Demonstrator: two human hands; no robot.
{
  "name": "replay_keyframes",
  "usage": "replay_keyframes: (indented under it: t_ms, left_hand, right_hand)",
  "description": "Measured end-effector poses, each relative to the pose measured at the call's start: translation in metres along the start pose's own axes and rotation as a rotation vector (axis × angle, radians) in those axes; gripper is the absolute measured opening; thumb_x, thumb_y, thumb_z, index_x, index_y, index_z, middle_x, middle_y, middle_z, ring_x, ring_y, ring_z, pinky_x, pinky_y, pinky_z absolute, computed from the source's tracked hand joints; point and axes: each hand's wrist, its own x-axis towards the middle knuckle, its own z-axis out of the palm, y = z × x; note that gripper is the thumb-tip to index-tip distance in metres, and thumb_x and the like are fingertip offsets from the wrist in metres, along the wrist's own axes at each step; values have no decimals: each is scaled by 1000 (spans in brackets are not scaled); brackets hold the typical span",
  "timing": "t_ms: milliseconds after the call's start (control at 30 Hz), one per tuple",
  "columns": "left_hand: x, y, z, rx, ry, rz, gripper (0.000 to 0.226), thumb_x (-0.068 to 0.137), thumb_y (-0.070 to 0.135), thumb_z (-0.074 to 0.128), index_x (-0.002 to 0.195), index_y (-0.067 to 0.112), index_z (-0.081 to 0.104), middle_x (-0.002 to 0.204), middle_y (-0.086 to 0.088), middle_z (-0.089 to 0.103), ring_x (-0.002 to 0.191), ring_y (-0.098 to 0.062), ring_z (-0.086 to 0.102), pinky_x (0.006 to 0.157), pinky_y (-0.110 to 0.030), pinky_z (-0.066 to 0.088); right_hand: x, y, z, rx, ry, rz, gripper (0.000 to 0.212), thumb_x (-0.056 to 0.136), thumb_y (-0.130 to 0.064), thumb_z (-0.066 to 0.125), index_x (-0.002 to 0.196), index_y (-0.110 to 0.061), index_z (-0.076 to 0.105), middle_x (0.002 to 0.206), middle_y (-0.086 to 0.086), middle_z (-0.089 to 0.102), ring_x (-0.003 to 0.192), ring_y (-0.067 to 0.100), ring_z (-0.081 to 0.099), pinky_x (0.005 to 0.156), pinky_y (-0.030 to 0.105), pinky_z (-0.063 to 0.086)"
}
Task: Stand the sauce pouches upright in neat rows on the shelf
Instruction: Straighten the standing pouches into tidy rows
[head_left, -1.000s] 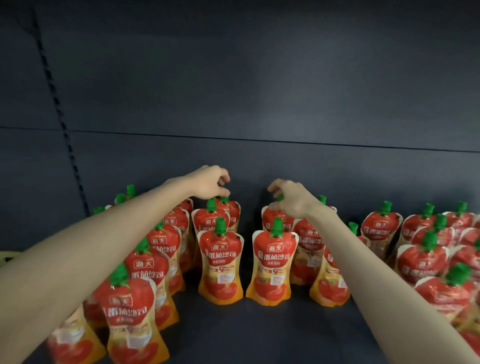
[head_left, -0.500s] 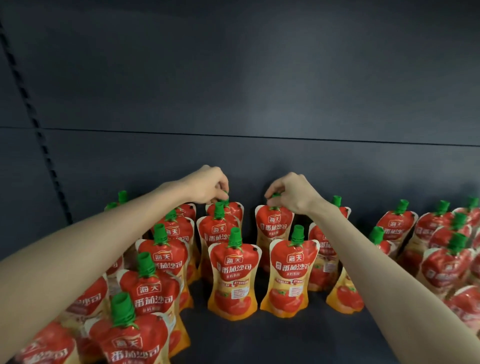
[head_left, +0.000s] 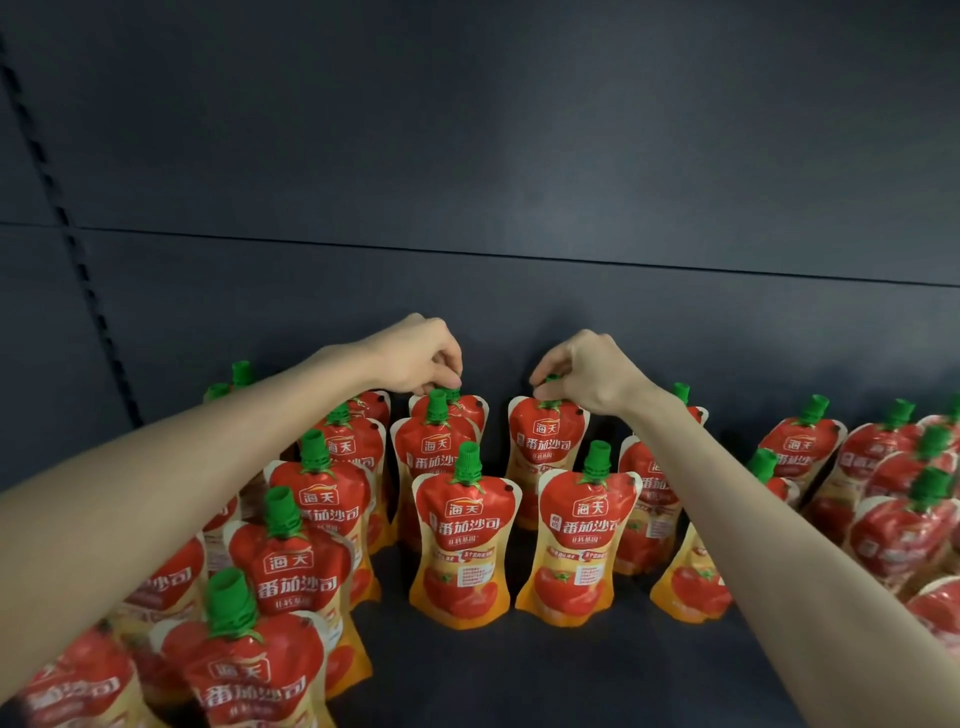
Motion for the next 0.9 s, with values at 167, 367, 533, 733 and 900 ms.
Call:
replay_keyframes:
  t_ms: [167,367,533,733,900]
  left_hand:
    - [-1,-1,0,-28,-6,-8,16,86,15,64,98,6,70,87,-8,71,67,-12,67,58,-13,53]
    - [-2,3,1,-12,-5,10,15,86,16,66,96,7,70,79,-1,68,66,-11,66,58,-15,50]
    - [-1,4,2,-5,-1,8,16,86,17,65,97,7,70,88,-6,70,71,-13,67,57,-14,49]
    - [-4,4,0,21,-4,-4,23,89,26,60,103,10,69,96,-4,70,81,-17,67,70,-24,55]
    - [-16,8,-5,-29,98,-12,30,90,36,55,100,11,67,91,-4,69,85,-15,64,81,-33,53]
  right_hand:
    - [1,-1,0,3,-15,-4,17,79,-10,72,96,-11,73,103,5,70,98,16,62,84,23,48]
    - [1,-1,-2,-9,-40,-13,17,80,-11,71,97,-11,73,105,5,69,101,18,62,87,26,49]
    - [-1,0,-1,12,-33,0,17,81,-10,70,98,-11,73,107,5,68,103,18,60,84,26,48]
    - [-3,3,2,42,-7,14,23,80,-14,71,103,-11,69,108,7,67,103,20,60,86,27,47]
    - [-16,0,-4,121,84,7,25,84,-19,68,107,-10,67,103,4,68,91,11,59,78,17,44]
